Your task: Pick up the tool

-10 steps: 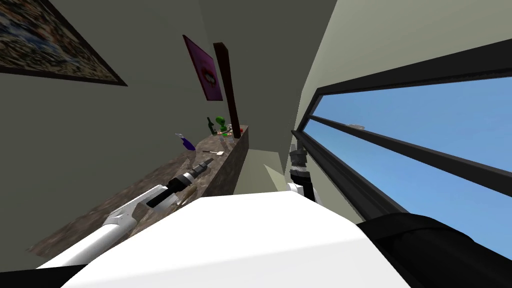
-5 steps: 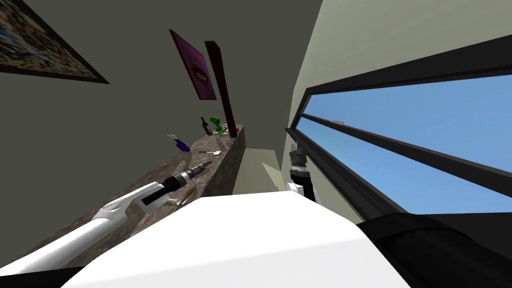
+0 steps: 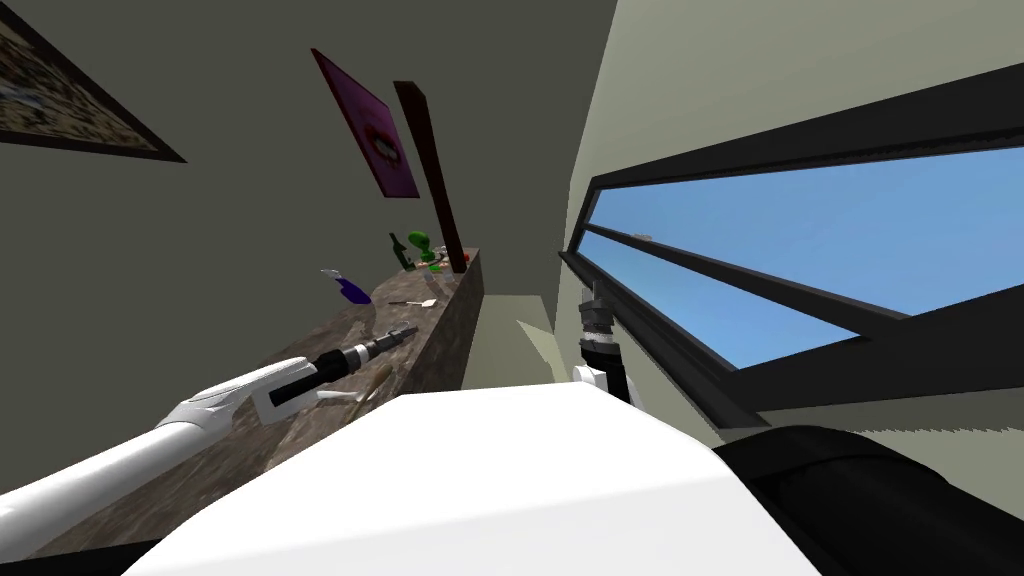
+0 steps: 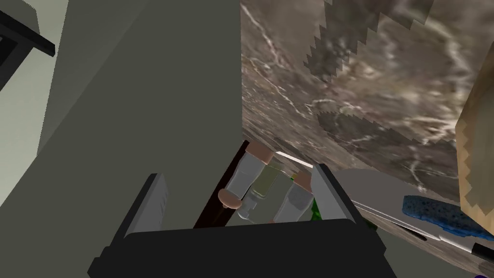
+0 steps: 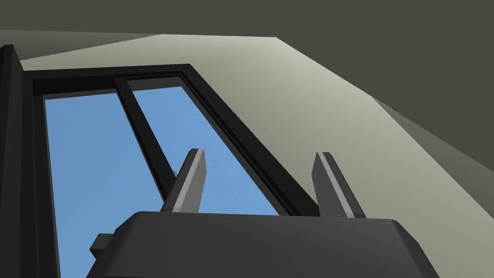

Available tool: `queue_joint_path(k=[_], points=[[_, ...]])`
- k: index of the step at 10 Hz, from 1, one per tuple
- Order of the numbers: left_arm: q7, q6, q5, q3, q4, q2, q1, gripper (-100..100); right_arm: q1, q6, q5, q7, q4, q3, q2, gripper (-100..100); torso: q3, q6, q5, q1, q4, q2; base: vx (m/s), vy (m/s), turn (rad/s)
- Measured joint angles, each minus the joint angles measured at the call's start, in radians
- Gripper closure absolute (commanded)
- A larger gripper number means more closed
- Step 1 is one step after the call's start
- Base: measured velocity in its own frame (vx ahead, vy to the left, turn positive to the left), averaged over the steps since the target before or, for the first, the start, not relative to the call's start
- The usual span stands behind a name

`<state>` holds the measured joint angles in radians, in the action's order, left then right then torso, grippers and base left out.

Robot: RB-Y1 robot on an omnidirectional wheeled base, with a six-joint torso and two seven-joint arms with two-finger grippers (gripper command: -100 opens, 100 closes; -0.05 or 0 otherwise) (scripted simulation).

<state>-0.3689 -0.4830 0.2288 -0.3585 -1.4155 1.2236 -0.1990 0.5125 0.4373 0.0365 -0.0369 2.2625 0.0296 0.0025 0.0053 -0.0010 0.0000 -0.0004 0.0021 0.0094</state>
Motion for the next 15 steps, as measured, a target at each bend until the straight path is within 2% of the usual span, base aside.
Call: queue_joint_path(k=[2, 4, 7, 11, 12, 13, 15], points=[[-0.017, 0.002, 0.014, -0.041, 0.019, 0.05, 0.02, -100, 0.0, 0.0, 0.0, 0.0, 0.0, 0.0, 0.0, 0, -0.001, 0.0, 0.0, 0.001, 0.0, -0.001, -0.146, 0.019, -0.142], [-0.037, -0.004, 0.038, -0.104, 0.059, 0.108, 0.055, -100, 0.0, 0.0, 0.0, 0.0, 0.0, 0.0, 0.0, 0, 0.002, -0.001, 0.0, 0.002, 0.001, 0.003, -0.189, -0.011, -0.171], [-0.067, 0.001, 0.068, -0.192, 0.083, 0.188, 0.094, -100, 0.0, 0.0, 0.0, 0.0, 0.0, 0.0, 0.0, 0, 0.002, -0.001, 0.0, -0.001, 0.001, 0.003, -0.178, -0.032, -0.109], [-0.093, -0.002, 0.094, -0.279, 0.104, 0.25, 0.135, -100, 0.0, 0.0, 0.0, 0.0, 0.0, 0.0, 0.0, 0, -0.001, -0.001, 0.0, 0.001, 0.0, -0.002, -0.1, 0.001, -0.048], [-0.094, -0.002, 0.095, -0.281, 0.105, 0.25, 0.136, 0, 0.0, 0.0, 0.0, 0.0, 0.0, 0.0, 0.0, 0, -0.003, -0.001, 0.0, 0.001, -0.001, -0.005, -0.009, -0.001, 0.002], [-0.094, -0.002, 0.095, -0.281, 0.105, 0.25, 0.136, -100, 0.001, 0.0, 0.0, 0.0, 0.0, 0.0, 0.0, 0, -0.004, -0.001, 0.001, 0.002, -0.001, -0.008, -0.055, 0.028, -0.347], [-0.101, 0.016, 0.058, -0.276, 0.145, 0.239, 0.123, -100, 0.0, 0.0, 0.0, 0.0, 0.0, 0.0, 0.0, 0, 0.0, 0.0, 0.002, 0.006, 0.0, 0.0, -0.194, 0.072, -0.383]])
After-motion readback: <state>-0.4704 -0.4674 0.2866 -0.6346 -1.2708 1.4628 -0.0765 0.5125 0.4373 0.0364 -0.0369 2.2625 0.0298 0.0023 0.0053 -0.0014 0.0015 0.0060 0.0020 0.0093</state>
